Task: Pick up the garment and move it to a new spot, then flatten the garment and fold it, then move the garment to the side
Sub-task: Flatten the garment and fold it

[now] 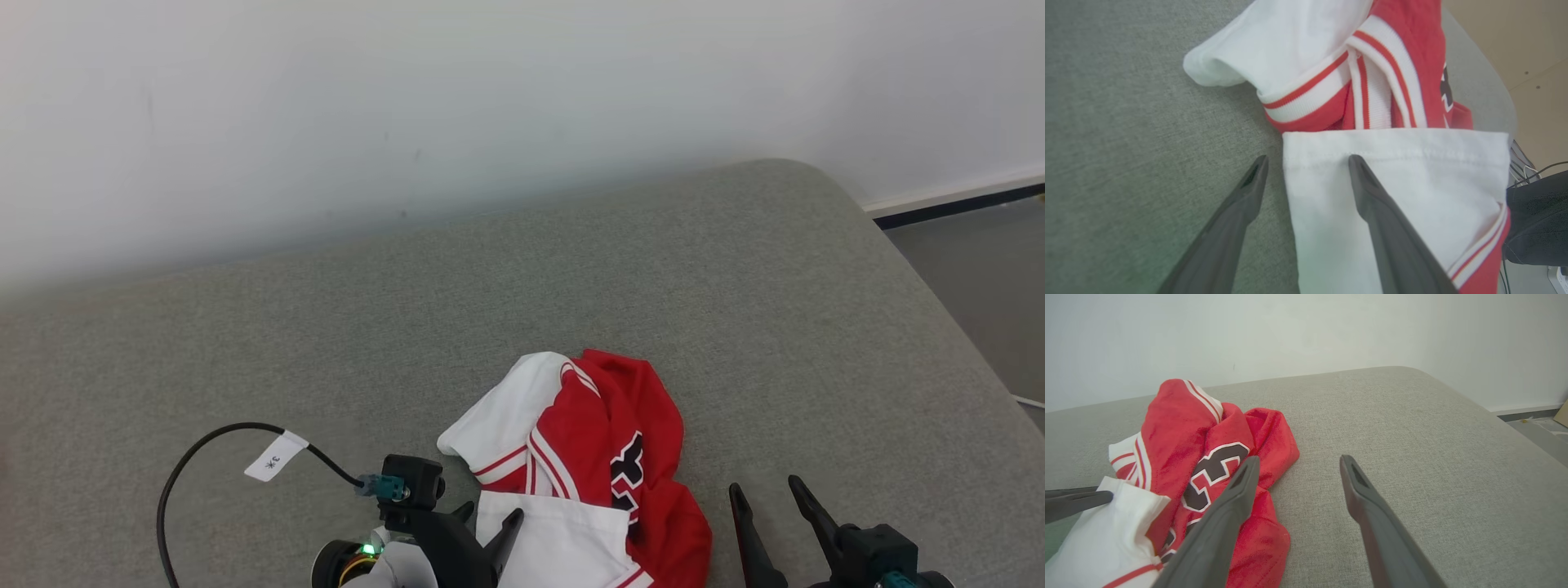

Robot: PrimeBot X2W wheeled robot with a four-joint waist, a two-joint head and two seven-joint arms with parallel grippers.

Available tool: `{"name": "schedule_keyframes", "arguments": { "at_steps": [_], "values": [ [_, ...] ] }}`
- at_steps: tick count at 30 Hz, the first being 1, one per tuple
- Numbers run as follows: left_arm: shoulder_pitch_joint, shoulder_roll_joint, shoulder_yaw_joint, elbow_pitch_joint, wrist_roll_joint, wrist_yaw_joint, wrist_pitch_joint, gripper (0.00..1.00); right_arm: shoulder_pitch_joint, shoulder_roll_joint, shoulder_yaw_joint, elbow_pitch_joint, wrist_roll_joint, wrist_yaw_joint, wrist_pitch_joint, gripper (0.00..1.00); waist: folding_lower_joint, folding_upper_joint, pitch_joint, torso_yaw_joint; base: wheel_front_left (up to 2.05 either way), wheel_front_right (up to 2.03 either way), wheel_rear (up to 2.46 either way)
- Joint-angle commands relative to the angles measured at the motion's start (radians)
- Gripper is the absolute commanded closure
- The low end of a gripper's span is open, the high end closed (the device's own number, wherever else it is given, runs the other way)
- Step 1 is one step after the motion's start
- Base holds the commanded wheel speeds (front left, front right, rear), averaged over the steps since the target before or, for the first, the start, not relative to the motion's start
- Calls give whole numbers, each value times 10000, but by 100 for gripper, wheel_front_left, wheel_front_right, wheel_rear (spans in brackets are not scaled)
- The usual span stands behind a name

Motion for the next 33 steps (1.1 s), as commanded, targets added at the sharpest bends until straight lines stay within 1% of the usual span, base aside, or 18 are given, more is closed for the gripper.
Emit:
{"name": "schedule_keyframes", "arguments": {
  "at_steps": [1, 2, 3, 5, 9, 11, 14, 16, 19, 23, 24, 26, 28, 30, 33],
  "values": [
    [-157, -38, -3, 151, -93, -53, 12, 10, -5, -9, 1, -37, -47, -22, -13, 0, 0, 0, 128, -234, 0, 0, 0],
    [-184, -68, 3, 239, -124, -80, 3, 37, -4, -9, 2, -44, -35, -22, -24, 0, 0, 0, 134, -253, 0, 0, 0],
    [-227, -97, 4, 321, -145, -110, -27, 60, 7, -7, -1, -51, -28, -22, -33, 0, 0, 0, 139, -265, 0, 0, 0],
    [-282, -151, 0, 397, -173, -179, -131, 100, 55, -7, -39, -59, -21, -22, -50, 0, 0, 0, 136, -253, 0, 0, 0],
    [-418, -158, -24, 541, -160, -315, -309, 100, 55, -6, -113, -11, 4, -22, -65, 0, 0, 0, 109, -113, 0, 0, 0],
    [-503, -118, -16, 567, -71, -316, -448, 100, 50, -6, -109, -14, 6, -22, -68, 0, 0, 0, 101, -58, 0, 0, 0],
    [-711, 96, 196, 668, 119, -22, -1048, 100, 0, -12, -138, -13, 46, -22, -80, 0, 0, 0, 74, 105, 0, 0, 0],
    [-892, 339, 389, 722, 277, 328, -1493, 100, 30, -9, -184, -36, 56, -22, -81, 0, 0, 0, 52, 223, 0, 0, 0],
    [-1062, 835, 865, 668, 366, 995, -2247, 100, 126, -7, -241, -38, 51, -22, -96, 0, 0, 0, 17, 398, 0, 0, 0],
    [-871, 1705, 1628, 394, 281, 1930, -2950, 100, 206, -6, -293, -25, 71, -22, -110, 0, 0, 0, 8, 623, 0, 0, 0],
    [-605, 2089, 2035, 199, 130, 2258, -3135, 100, 194, -9, -281, -42, 92, -22, -112, 0, 0, 0, 22, 721, 0, 0, 0],
    [-354, 2468, 2394, -21, 74, 2585, -3258, 100, 197, -12, -271, -61, 90, -22, -89, 0, 0, 0, 39, 806, 0, 0, 0],
    [-45, 2720, 2648, -196, 0, 2829, -3320, 100, 192, -6, -251, -69, 84, -22, -69, 0, 0, 0, 65, 873, 0, 0, 0],
    [302, 2835, 2818, -314, -79, 2992, -3342, 100, 167, -9, -263, -91, 61, -22, -50, 0, 0, 0, 94, 926, 0, 0, 0],
    [744, 2777, 2880, -358, -172, 3202, -3367, 100, 124, -6, -266, -112, 13, -22, -39, 0, 0, 0, 123, 975, 0, 0, 0]
  ]
}}
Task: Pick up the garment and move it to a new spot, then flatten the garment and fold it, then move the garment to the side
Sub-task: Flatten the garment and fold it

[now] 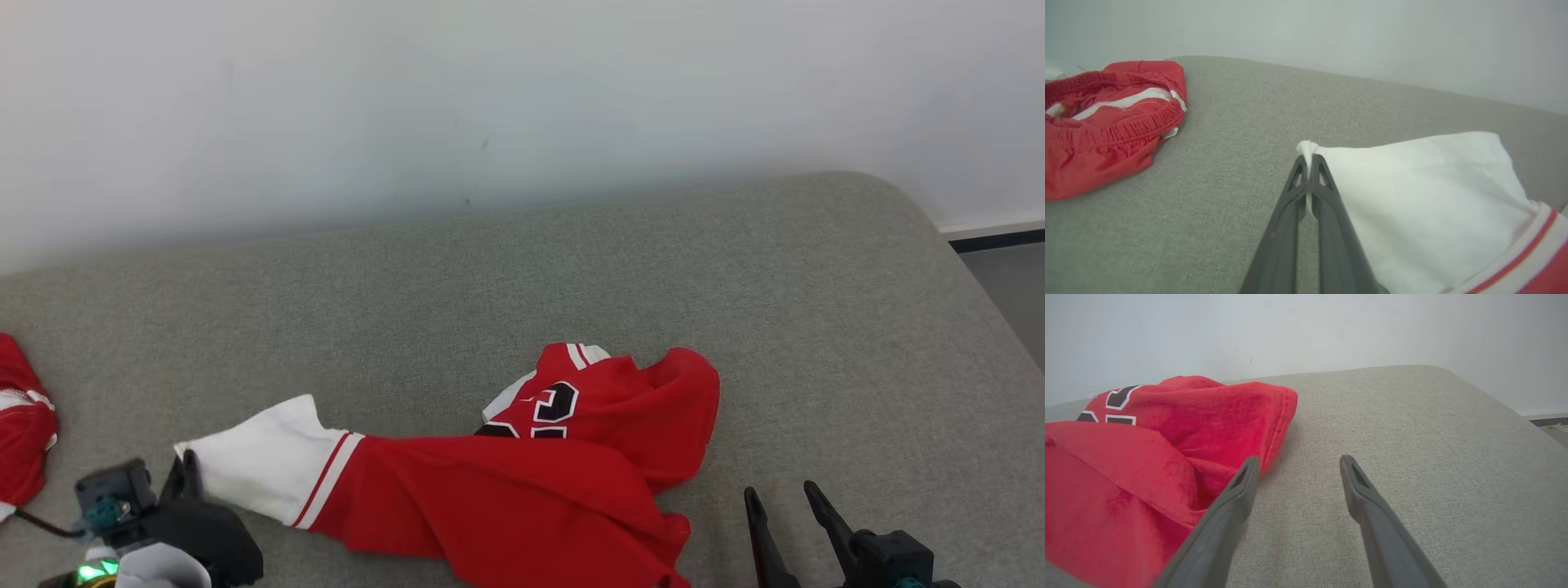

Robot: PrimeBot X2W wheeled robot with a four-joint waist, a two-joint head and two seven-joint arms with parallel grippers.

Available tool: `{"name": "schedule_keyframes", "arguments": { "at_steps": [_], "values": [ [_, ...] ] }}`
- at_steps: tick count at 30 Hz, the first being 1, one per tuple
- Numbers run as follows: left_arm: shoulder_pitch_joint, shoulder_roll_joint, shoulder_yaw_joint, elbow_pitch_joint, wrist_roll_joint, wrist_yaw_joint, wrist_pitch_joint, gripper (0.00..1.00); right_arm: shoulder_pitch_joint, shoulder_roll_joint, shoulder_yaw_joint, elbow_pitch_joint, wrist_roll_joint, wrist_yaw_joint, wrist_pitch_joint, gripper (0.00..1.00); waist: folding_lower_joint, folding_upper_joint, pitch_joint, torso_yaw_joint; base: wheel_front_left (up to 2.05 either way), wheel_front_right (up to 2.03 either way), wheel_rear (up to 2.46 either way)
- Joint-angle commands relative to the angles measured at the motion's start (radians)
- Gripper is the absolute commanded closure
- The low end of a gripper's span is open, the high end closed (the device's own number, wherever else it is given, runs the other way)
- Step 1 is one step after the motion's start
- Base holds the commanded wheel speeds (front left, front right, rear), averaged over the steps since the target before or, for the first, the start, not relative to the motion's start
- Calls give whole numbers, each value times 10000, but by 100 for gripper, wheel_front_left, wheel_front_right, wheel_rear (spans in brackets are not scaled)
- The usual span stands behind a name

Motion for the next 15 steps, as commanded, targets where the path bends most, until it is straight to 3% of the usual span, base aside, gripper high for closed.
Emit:
{"name": "schedule_keyframes", "arguments": {
  "at_steps": [1, 6, 13, 14, 15],
  "values": [
    [310, -86, 63, -26, -166, 146, -71, 100, -75, -1, 0, -25, -69, -22, 0, 0, 0, 0, 29, 36, 0, 0, 0],
    [587, -391, 56, -183, -165, -53, -106, 100, -150, -1, 72, -73, -184, -22, 150, 0, 0, 0, 72, 102, 0, 0, 0],
    [485, -620, 229, -384, 84, -66, -126, 100, -486, -5, 823, 289, -146, -22, 1174, 0, 0, 0, 59, 213, 0, 0, 0],
    [484, -637, 253, -393, 127, -69, -115, 85, -570, -5, 970, 396, -105, -22, 1384, 0, 0, 0, 50, 241, 0, 0, 0],
    [470, -656, 258, -403, 208, -70, -114, 62, -653, -1, 1117, 508, -70, -22, 1602, 0, 0, 0, 41, 277, 0, 0, 0]
  ]
}}
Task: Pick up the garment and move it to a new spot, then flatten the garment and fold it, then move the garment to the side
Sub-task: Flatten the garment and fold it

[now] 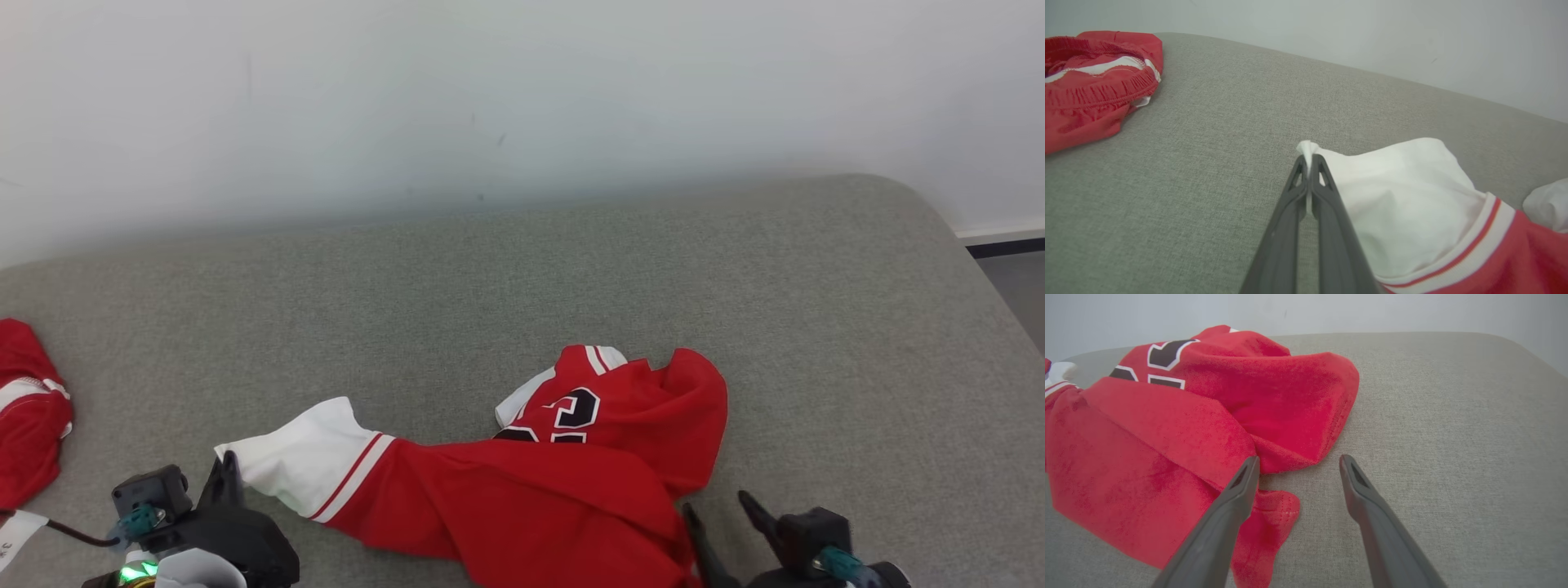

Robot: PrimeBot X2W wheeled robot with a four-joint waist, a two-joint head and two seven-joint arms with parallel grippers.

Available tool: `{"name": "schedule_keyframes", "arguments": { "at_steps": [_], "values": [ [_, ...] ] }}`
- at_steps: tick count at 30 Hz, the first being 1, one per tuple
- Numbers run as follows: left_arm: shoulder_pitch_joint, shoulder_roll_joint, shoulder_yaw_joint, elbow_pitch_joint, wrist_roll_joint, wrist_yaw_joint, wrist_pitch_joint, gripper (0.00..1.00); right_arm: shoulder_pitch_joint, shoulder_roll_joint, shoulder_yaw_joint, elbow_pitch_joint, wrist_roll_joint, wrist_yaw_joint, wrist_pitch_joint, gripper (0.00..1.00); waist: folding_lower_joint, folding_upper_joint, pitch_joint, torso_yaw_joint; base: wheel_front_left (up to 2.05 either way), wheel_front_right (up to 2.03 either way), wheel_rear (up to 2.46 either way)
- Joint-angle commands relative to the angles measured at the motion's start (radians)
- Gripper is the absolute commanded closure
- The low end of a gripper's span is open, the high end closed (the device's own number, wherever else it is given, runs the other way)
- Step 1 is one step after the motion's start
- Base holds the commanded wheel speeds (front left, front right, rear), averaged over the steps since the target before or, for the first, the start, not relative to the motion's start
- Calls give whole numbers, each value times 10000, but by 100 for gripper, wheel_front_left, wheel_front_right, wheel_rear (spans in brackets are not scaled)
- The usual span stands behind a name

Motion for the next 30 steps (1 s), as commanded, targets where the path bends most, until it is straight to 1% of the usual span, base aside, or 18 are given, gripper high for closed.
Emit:
{"name": "schedule_keyframes", "arguments": {
  "at_steps": [1, 2, 6, 9, 13, 14, 15, 22, 26, 27, 28, 30],
  "values": [
    [1, -26, 45, -26, 137, -32, -30, 7, -247, -3, 245, 195, 101, -22, 350, 0, 0, -1, -25, 91, 0, 0, 0],
    [4, -47, 43, -39, 193, -58, -30, 0, -347, -3, 349, 300, 99, -22, 531, 0, 0, -1, -34, 143, 0, 0, 0],
    [89, -93, 102, -63, 304, -75, -35, 0, -662, -10, 587, 540, 102, -22, 811, 0, 0, -1, -56, 310, 0, 0, 0],
    [189, -161, 234, -180, 445, -42, -36, 0, -835, -8, 417, 865, -15, -22, 1110, 0, 0, -1, -92, 507, 0, 0, 0],
    [450, -229, 413, -406, 606, -114, -36, 0, -1010, -3, 78, 1132, -140, -22, 1285, 0, 0, -1, -184, 790, 0, 0, 0],
    [517, -246, 457, -482, 653, -116, -36, 0, -1032, -3, -14, 1204, -219, -22, 1297, 70, 0, -1, -207, 854, 0, 0, 0],
    [603, -268, 483, -558, 709, -129, -36, 0, -1058, -6, -130, 1237, -308, -22, 1291, 100, 0, -1, -232, 926, 0, 0, 0],
    [1009, -427, 590, -804, 858, -141, -37, 0, -1173, -5, -998, 1380, -960, -22, 1205, 100, 0, -1, -380, 1226, 0, 0, 0],
    [1091, -482, 596, -810, 862, -155, -37, 0, -1251, 1, -1190, 1345, -1042, -22, 1129, 100, 0, -1, -444, 1245, 0, 0, 0],
    [1102, -482, 596, -809, 853, -166, -37, 0, -1248, 0, -1173, 1319, -977, -22, 1110, 64, 0, -1, -458, 1240, 0, 0, 0],
    [1116, -485, 588, -800, 845, -188, -37, 0, -1221, -3, -1161, 1295, -924, -22, 1102, 0, 0, -1, -471, 1229, 0, 0, 0],
    [1085, -494, 527, -777, 852, -260, -19, 0, -1091, -8, -1140, 1243, -844, -22, 1105, 0, 0, -1, -497, 1201, 0, 0, 0]
  ]
}}
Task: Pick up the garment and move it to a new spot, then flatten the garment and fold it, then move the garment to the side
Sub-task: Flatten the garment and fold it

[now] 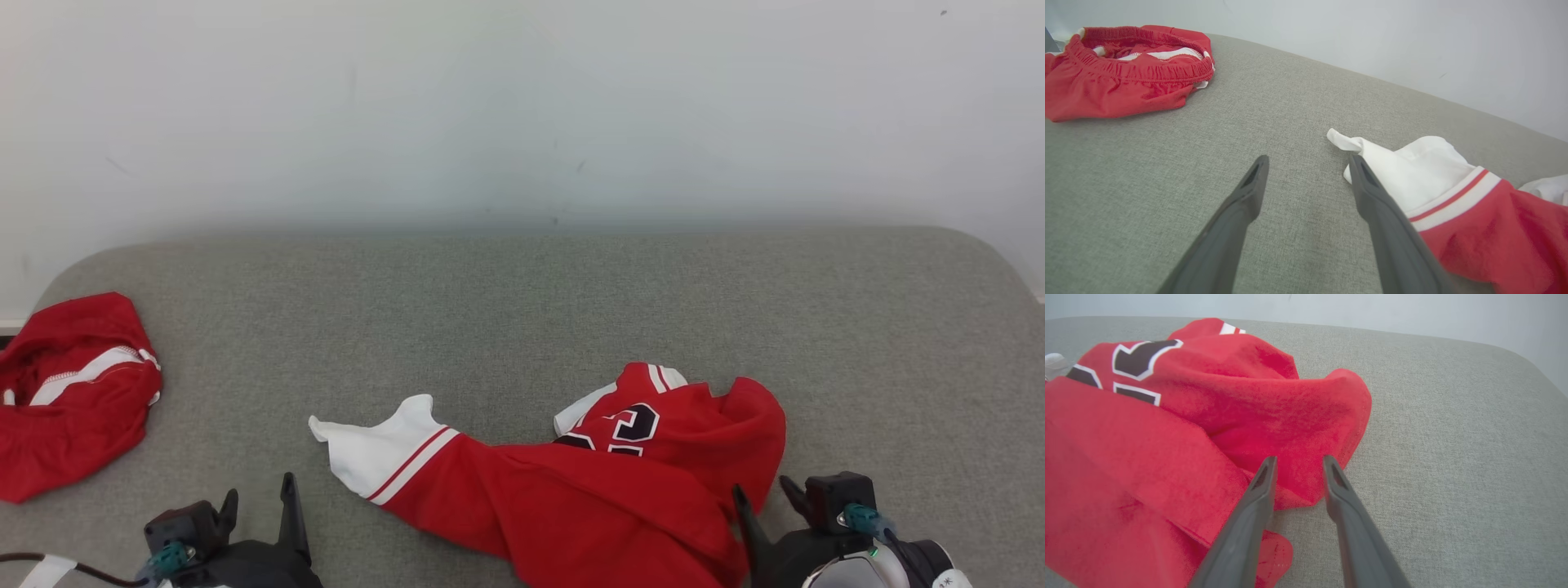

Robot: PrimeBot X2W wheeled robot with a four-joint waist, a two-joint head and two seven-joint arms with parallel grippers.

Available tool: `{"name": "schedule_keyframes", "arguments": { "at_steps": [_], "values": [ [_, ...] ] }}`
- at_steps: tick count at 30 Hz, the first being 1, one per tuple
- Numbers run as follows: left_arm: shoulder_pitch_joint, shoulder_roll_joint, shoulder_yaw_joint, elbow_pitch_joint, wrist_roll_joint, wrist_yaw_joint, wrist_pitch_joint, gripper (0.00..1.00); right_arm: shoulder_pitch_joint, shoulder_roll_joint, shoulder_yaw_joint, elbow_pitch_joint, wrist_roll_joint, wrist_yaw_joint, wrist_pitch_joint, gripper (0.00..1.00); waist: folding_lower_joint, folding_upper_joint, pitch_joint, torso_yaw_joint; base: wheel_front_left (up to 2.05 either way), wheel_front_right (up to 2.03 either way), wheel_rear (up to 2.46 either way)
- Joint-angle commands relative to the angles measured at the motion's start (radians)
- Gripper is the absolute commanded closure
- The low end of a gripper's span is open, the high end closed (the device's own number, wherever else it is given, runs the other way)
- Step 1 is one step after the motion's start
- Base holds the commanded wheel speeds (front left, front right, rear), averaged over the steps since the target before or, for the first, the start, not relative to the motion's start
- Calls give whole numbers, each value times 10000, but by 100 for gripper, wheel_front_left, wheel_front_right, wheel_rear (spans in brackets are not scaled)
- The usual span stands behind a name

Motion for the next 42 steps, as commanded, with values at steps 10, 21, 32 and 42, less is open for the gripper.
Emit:
{"name": "schedule_keyframes", "arguments": {
  "at_steps": [10, 21, 32, 42],
  "values": [
    [-1272, 139, -152, 961, -61, -336, 1007, 0, 529, -9, 103, -770, 412, -22, 150, 0, 0, 0, 215, -660, 0, 0, 0],
    [-3032, 239, -483, 2700, -194, -425, 3237, 0, 258, -11, 559, -1588, 537, -22, 356, 0, 0, 0, 1006, -1378, 0, 0, 0],
    [-3671, 318, -880, 3764, -332, -315, 5514, 27, 373, -9, 425, -1968, 497, -22, 451, 0, 0, 0, 1388, -1461, 0, 0, 0],
    [-3821, 340, -1392, 3449, -66, -547, 6197, 64, 215, -9, 417, -2114, 457, -22, 549, 0, 0, 0, 1506, -1203, 0, 0, 0]
  ]
}}
